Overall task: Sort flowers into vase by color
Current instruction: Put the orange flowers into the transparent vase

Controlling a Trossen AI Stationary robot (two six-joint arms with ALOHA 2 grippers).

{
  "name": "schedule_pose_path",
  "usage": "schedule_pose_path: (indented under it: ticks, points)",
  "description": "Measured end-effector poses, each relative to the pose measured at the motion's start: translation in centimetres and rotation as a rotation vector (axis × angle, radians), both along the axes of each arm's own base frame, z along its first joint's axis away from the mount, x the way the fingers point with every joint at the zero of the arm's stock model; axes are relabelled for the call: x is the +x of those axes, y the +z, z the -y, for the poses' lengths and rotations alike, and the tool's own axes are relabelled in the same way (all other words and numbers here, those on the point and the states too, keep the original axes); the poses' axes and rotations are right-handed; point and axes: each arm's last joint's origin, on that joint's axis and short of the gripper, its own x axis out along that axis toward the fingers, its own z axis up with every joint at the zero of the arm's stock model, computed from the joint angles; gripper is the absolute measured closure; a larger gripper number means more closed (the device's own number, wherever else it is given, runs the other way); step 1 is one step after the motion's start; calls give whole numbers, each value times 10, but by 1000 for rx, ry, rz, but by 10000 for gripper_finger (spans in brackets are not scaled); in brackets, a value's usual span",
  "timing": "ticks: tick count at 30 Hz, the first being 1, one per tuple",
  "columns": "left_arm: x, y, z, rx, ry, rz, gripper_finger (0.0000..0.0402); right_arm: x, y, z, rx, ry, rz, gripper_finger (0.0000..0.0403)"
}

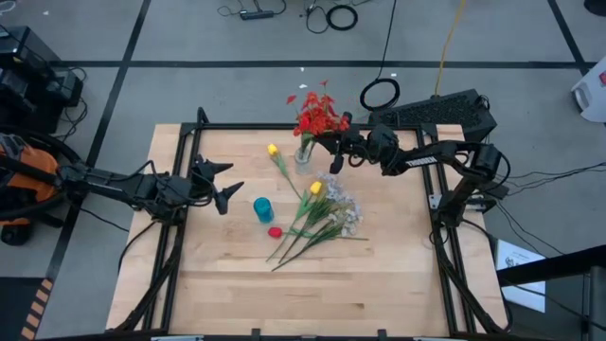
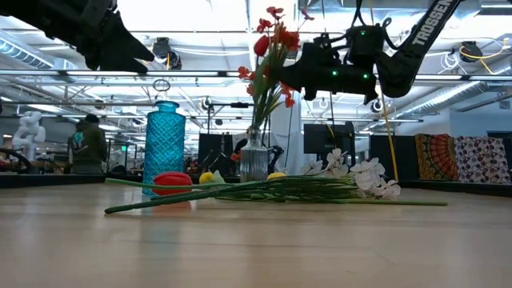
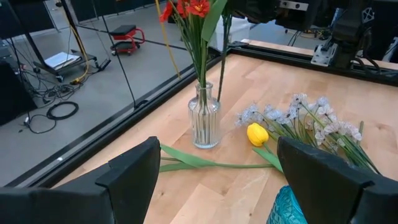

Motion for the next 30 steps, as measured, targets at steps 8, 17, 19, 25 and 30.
schedule_pose_path:
  ticks: [8, 17, 19, 25, 30]
  points:
    - [0, 0, 0, 0, 0, 0, 75, -2, 8, -1, -12, 6, 68, 392]
    - [0, 0, 0, 0, 0, 0, 75, 1, 23, 0, -45, 9, 132, 392]
    - [0, 0, 0, 0, 0, -1, 75, 5, 27, 2, -52, 6, 117, 392]
    - [0, 0, 0, 1, 0, -1, 75, 16, 25, 8, -38, -6, -28, 392]
    - [0, -1, 0, 2, 0, -6, 75, 18, 24, 9, -37, -9, -66, 392]
